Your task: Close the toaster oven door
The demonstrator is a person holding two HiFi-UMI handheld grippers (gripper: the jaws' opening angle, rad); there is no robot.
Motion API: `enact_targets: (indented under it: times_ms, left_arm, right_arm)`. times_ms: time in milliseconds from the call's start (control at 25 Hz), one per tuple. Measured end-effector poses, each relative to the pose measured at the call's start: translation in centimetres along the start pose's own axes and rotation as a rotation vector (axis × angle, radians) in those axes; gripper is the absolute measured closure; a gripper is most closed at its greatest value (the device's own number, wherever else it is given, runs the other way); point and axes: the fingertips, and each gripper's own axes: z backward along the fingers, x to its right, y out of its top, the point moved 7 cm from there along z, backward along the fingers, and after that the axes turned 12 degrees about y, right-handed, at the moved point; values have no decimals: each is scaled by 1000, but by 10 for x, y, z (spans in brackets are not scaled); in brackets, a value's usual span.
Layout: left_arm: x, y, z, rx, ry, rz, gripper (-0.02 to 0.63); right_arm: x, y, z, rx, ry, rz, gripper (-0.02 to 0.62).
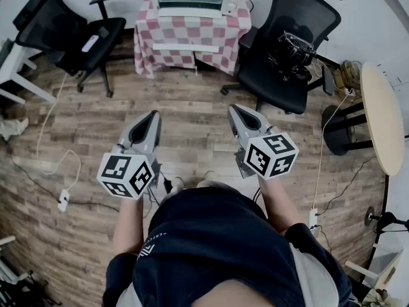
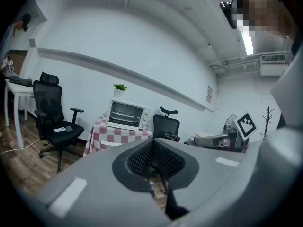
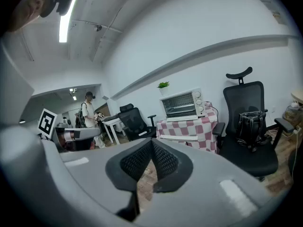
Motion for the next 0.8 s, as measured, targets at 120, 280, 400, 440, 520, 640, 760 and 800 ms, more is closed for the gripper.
enact_targets:
  times_ms: [120, 280, 400, 440, 520, 640, 760, 800]
  left_arm:
    - [5, -4, -1, -3, -7, 5, 589]
    - [10, -8, -6, -6, 0, 0, 589]
    - [11, -10, -11, 0, 31, -2, 589]
    - [11, -11, -12, 4, 43, -1, 589]
    - [14, -12, -15, 7, 59, 4, 590]
    - [22, -14, -19, 9, 64, 16, 591]
    - [31, -17, -25, 13, 75, 35, 589]
    - [34, -18, -27, 11, 84, 35, 589]
  right_arm:
    - [2, -2, 2, -2, 6, -13, 594]
    - [7, -3, 4, 14, 33, -57, 594]
    - [10, -3, 4, 9, 56, -57, 594]
    - [12, -3, 4, 3, 57, -50, 594]
    - [18, -4, 6, -5, 56, -42, 594]
    - [27, -6, 12, -4, 62, -45, 594]
    - [37, -6, 17, -7, 69, -44, 594]
    - [41, -5, 18, -8, 73, -43, 594]
